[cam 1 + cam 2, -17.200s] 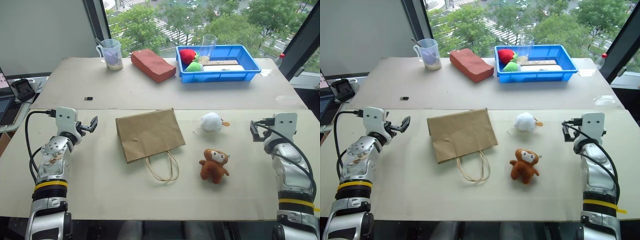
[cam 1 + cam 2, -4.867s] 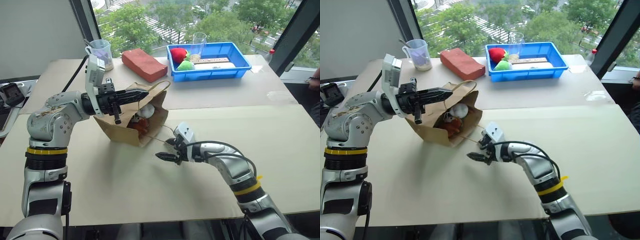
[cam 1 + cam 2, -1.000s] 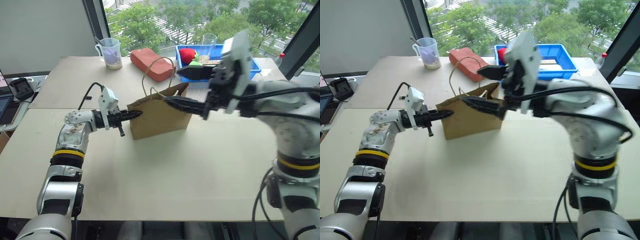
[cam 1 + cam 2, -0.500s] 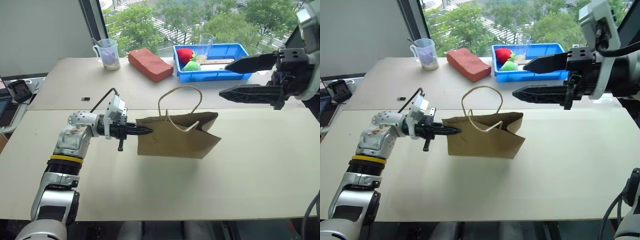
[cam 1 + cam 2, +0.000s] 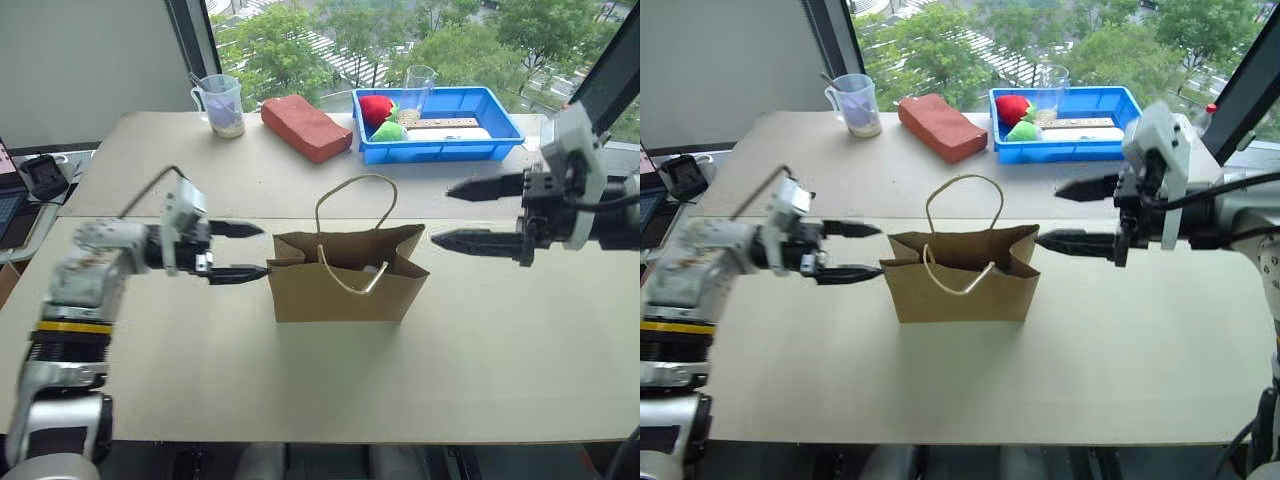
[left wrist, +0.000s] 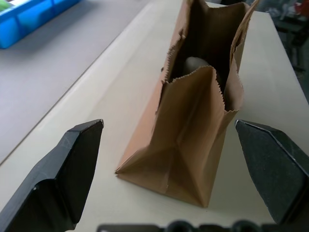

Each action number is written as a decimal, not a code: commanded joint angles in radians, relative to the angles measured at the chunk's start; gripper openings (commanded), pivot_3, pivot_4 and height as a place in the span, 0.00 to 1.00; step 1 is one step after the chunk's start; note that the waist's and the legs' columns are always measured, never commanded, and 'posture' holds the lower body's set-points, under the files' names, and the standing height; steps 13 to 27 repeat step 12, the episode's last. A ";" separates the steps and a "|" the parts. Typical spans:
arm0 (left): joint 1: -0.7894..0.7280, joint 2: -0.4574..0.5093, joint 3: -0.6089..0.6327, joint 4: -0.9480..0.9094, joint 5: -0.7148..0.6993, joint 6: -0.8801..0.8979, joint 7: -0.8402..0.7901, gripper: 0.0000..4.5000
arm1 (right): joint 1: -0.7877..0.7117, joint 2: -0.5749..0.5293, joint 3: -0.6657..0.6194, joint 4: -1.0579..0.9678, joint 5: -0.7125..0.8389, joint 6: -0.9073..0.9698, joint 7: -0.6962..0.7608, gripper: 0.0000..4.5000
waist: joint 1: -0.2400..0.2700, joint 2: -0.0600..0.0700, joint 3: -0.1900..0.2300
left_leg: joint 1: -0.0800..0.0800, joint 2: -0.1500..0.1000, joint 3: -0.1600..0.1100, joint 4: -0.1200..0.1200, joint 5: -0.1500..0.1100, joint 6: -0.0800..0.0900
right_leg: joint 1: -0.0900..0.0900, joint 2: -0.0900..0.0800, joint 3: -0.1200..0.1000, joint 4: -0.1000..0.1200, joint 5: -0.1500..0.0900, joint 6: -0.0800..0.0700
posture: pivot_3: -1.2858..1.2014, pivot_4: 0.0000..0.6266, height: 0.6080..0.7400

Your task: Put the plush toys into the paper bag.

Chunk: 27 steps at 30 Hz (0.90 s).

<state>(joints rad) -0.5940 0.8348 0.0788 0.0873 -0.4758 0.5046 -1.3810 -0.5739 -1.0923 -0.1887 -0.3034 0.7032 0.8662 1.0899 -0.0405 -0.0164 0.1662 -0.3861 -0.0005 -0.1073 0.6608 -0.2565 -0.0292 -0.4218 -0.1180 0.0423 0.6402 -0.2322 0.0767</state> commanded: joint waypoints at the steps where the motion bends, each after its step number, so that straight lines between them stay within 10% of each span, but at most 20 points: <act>1: 0.026 0.083 0.075 -0.078 -0.009 0.068 0.068 0.98 | 0.115 -0.047 -0.116 -0.010 -0.059 -0.092 0.022 1.00 | 0.000 0.000 0.000 | 0.001 0.000 0.000 0.000 0.000 0.000 | 0.000 0.000 0.000 0.000 0.000 0.000 | 0.52 0.24 1.00; 27: 0.041 0.120 0.137 -0.129 -0.014 0.090 0.211 0.98 | 0.225 -0.024 -0.151 0.010 -0.105 -0.165 -0.022 1.00 | -0.001 0.000 0.000 | 0.002 0.000 0.001 0.000 0.000 -0.001 | 0.002 0.000 0.001 -0.007 0.000 0.000 | 0.52 0.24 1.00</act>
